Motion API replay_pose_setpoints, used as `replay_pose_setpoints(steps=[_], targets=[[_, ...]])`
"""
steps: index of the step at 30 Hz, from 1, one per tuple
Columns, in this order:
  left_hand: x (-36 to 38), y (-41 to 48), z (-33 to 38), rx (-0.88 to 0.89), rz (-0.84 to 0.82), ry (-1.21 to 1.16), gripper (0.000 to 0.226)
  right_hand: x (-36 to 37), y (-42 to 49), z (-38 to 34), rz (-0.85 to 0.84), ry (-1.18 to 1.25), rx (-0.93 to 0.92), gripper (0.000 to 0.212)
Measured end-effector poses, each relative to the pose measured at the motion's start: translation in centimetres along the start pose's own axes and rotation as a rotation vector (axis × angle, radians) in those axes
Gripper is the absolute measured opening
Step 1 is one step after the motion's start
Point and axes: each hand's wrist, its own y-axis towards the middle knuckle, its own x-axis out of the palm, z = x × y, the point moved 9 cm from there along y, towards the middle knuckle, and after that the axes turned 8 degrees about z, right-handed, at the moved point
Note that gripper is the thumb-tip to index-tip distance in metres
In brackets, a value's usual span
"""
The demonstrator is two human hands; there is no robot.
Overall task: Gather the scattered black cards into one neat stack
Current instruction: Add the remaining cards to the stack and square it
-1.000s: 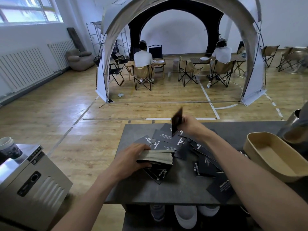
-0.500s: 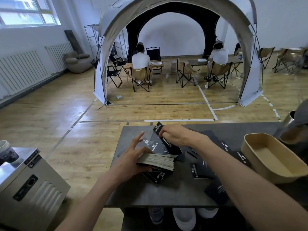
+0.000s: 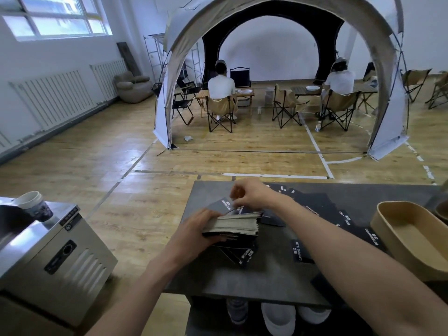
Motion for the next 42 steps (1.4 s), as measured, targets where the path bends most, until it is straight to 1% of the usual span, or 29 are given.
replay_pose_setpoints(steps=[3, 5, 7, 10, 12, 15, 18, 20, 22, 25, 28, 30, 32, 34, 36, 37, 38, 39, 40, 42], targets=[[-2.3, -1.4, -1.6, -0.037, 0.016, 0.038, 0.052, 3.3, 1.2, -1.5, -0.121, -0.163, -0.091, 0.044], [-3.0, -2.3, -2.5, -0.059, -0.019, 0.040, 0.050, 5.0, 1.9, -2.2, -0.142, -0.224, -0.123, 0.059], [-3.2, -3.1, -3.1, -0.089, -0.054, 0.010, 0.048, 5.8, 2.5, -3.3, -0.124, -0.313, -0.176, 0.070], [-3.2, -3.9, -3.3, -0.114, -0.055, -0.028, 0.048, 6.6, 3.1, -4.3, -0.155, -0.406, -0.210, 0.081], [-3.2, -3.9, -3.1, -0.114, -0.054, -0.021, 0.050, 6.8, 3.5, -4.1, -0.188, -0.411, -0.174, 0.075], [-3.3, -3.7, -3.1, -0.125, -0.054, -0.018, 0.051, 6.6, 3.8, -3.8, -0.208, -0.368, -0.130, 0.053], [-3.1, -3.7, -3.3, -0.136, -0.052, -0.049, 0.051, 4.7, 3.5, -4.5, -0.125, -0.233, -0.146, 0.024], [-3.1, -3.5, -3.1, -0.123, -0.039, -0.072, 0.051, 2.4, 2.8, -5.2, -0.057, -0.153, -0.158, 0.015], [-2.9, -2.8, -2.7, -0.101, -0.039, -0.083, 0.050, -0.5, 1.5, -5.8, 0.006, -0.038, -0.175, 0.012], [-2.1, -1.9, -2.0, -0.054, -0.058, -0.089, 0.049, -5.8, -1.3, -6.0, 0.170, 0.097, -0.201, 0.010], [-1.2, -1.7, -1.8, -0.037, -0.066, -0.128, 0.055, -8.4, -3.5, -4.4, 0.179, 0.255, -0.158, 0.010], [-1.2, -1.5, -1.9, -0.036, -0.062, -0.135, 0.062, -9.4, -4.3, -3.3, 0.225, 0.230, -0.161, 0.016], [-1.3, -1.3, -1.7, -0.038, -0.049, -0.137, 0.075, -9.6, -4.5, -2.5, 0.263, 0.130, -0.158, 0.021], [-1.0, -1.3, -1.8, -0.068, -0.052, -0.170, 0.099, -8.3, -4.6, -2.5, 0.244, 0.014, -0.142, 0.021], [-0.6, -1.5, -2.4, -0.110, -0.056, -0.208, 0.122, -5.2, -4.4, -3.0, 0.177, -0.029, -0.134, 0.031], [-0.6, -1.6, -2.7, -0.125, -0.045, -0.220, 0.130, -3.3, -4.5, -3.6, 0.127, -0.067, -0.142, 0.030], [-0.6, -1.6, -2.9, -0.135, -0.030, -0.226, 0.135, -1.2, -4.7, -4.4, 0.064, -0.121, -0.167, 0.024], [-0.6, -1.5, -3.0, -0.134, -0.019, -0.226, 0.134, 0.7, -4.9, -5.0, -0.008, -0.167, -0.180, 0.015], [-0.6, -1.4, -2.9, -0.118, -0.018, -0.221, 0.126, 2.1, -5.1, -5.2, -0.077, -0.160, -0.172, 0.010], [-0.7, -1.4, -2.1, -0.064, -0.022, -0.173, 0.088, 2.5, -5.1, -4.9, -0.154, 0.004, -0.082, 0.029]])
